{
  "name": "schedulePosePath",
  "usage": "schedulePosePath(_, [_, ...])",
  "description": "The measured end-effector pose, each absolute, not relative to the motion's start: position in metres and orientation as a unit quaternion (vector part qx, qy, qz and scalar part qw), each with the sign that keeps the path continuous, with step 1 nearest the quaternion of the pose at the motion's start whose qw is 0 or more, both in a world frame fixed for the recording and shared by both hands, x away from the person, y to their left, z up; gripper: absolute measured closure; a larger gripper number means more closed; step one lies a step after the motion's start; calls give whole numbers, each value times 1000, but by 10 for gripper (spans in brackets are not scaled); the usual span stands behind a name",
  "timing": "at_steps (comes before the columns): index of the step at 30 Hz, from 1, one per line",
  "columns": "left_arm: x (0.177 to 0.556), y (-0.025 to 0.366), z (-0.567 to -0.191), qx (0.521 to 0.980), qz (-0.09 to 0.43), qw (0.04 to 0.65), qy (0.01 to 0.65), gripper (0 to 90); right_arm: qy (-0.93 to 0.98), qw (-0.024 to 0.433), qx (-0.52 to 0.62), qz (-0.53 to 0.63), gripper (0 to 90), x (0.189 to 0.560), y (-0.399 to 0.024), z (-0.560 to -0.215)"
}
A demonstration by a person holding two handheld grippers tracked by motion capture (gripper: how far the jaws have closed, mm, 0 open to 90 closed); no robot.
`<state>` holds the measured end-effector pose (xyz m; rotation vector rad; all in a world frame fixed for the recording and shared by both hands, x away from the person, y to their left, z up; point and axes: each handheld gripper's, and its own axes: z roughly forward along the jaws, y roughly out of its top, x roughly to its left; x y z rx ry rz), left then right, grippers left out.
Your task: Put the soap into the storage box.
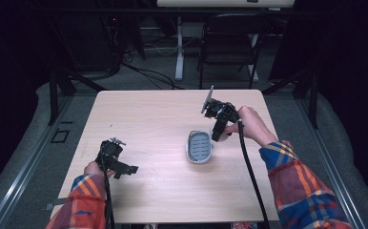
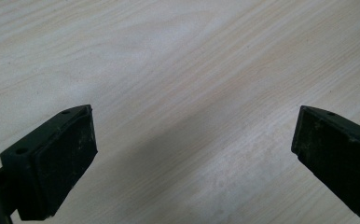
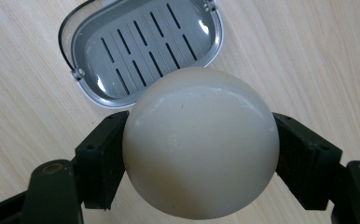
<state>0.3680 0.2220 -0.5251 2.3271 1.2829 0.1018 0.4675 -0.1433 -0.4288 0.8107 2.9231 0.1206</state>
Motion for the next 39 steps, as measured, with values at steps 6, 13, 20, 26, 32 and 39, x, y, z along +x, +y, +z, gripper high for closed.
schedulePosePath(6, [368, 222, -525, 849, 38, 238, 469, 0, 962, 52, 264, 45, 245, 470, -133, -432])
schedulePosePath(13, [368, 222, -525, 849, 38, 239, 469, 0, 964, 49, 258, 42, 245, 474, -122, -434])
schedulePosePath(20, [368, 222, -526, 849, 37, 240, 469, 0, 966, 46, 252, 40, 245, 478, -110, -441])
schedulePosePath(26, [368, 222, -525, 850, 37, 240, 468, 0, 966, 38, 250, 44, 244, 480, -103, -448])
schedulePosePath(32, [368, 223, -525, 850, 37, 240, 467, 0, 967, 32, 247, 46, 244, 480, -96, -457])
schedulePosePath(39, [368, 223, -526, 850, 36, 240, 467, 0, 969, 21, 242, 46, 244, 480, -91, -471])
